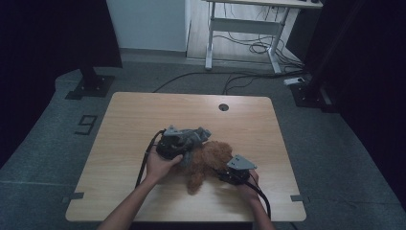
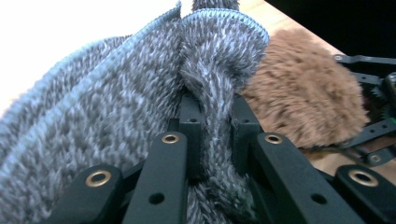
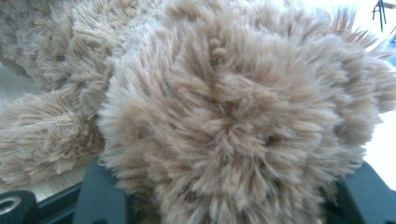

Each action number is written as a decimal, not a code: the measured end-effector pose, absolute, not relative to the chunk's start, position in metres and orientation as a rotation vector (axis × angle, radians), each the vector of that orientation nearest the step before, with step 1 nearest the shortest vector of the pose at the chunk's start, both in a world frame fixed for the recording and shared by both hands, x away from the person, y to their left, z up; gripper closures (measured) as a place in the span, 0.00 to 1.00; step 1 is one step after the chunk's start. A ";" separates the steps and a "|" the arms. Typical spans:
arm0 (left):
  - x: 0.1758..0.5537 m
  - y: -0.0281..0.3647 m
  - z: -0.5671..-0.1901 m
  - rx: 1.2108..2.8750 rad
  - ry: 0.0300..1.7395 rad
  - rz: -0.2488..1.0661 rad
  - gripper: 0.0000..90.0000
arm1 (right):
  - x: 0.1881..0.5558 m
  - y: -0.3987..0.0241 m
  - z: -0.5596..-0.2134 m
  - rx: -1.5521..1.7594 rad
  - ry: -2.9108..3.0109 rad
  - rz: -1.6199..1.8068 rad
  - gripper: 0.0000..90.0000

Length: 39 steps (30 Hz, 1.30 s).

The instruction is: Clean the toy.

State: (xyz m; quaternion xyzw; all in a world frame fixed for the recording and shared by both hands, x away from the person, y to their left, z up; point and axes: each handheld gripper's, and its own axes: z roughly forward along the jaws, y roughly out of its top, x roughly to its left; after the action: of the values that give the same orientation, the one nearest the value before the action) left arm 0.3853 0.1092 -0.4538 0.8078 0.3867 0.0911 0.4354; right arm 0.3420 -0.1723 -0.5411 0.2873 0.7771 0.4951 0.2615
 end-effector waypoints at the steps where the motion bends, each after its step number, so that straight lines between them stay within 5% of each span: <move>1: 0.385 0.116 -0.453 2.004 0.975 0.237 0.88 | 0.342 -0.172 -0.541 0.775 2.103 1.339 0.45; 7: 0.386 0.159 -0.459 1.988 1.093 0.311 0.88 | 0.342 -0.172 -0.542 0.776 2.095 1.335 0.45; 19: 0.390 0.214 -0.503 1.947 1.273 0.210 0.87 | 0.343 -0.173 -0.543 0.796 2.085 1.352 0.45; 30: 0.391 0.141 -0.432 1.965 1.033 0.281 0.88 | 0.345 -0.173 -0.544 0.794 2.075 1.342 0.45; 39: 0.406 0.080 -0.446 2.063 1.002 0.263 0.87 | 0.350 -0.175 -0.546 0.796 2.034 1.324 0.44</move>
State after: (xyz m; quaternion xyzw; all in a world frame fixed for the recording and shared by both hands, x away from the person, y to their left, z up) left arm 0.4062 0.0798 -0.4456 0.8173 0.3970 0.1040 0.4044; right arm 0.3503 -0.1745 -0.5457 0.2984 0.7622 0.4963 0.2894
